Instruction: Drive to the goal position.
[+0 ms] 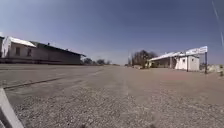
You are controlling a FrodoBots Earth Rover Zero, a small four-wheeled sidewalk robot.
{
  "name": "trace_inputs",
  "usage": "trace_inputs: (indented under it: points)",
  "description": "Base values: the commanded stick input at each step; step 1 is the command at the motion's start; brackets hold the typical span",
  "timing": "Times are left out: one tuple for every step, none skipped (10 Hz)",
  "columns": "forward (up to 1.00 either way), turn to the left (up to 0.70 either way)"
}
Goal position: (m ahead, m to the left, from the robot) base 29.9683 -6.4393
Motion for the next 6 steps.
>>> trace_inputs:
  points:
    - [0.7, 0.0]
    - [0.7, 0.0]
    - [0.7, 0.0]
    - [0.7, 0.0]
    - [0.7, 0.0]
    - [0.7, 0.0]
